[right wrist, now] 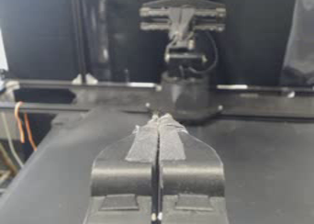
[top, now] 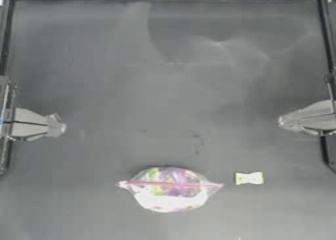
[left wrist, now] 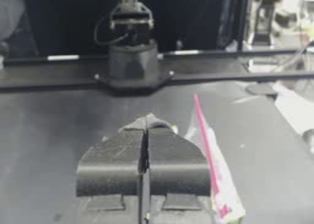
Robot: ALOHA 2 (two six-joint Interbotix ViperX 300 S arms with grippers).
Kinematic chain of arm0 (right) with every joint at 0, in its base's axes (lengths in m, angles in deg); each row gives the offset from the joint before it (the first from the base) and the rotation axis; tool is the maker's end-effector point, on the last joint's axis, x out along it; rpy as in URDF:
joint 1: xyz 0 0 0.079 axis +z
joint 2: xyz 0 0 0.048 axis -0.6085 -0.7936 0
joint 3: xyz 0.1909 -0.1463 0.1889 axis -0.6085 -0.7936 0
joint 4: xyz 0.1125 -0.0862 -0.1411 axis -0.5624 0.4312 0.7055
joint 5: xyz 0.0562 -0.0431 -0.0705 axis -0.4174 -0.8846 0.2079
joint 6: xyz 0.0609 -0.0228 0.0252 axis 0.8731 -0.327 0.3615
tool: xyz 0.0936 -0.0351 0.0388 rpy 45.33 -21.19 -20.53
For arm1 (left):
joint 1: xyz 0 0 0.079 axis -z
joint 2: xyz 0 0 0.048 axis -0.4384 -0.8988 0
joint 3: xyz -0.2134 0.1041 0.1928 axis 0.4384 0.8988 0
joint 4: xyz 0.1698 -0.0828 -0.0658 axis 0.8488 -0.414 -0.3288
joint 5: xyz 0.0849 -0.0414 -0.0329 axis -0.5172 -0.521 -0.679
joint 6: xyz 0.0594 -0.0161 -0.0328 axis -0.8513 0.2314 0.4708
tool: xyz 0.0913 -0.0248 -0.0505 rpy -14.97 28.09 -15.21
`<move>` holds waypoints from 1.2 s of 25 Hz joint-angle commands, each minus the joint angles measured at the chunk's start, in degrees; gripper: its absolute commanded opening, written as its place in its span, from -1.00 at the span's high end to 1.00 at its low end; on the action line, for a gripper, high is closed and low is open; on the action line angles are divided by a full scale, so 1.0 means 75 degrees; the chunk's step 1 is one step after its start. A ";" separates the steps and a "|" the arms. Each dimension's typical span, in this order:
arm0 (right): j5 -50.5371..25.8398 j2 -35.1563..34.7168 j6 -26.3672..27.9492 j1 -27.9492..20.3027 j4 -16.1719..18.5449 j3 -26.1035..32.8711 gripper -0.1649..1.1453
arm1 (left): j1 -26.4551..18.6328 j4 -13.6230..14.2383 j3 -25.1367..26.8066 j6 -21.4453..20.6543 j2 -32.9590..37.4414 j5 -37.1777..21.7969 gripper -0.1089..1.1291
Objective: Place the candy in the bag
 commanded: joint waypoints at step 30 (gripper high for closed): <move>-0.5145 -0.2438 0.0164 0.0375 -0.0340 0.3961 -0.79 | 0.0129 0.0023 -0.0047 0.0082 0.0047 -0.0750 -0.81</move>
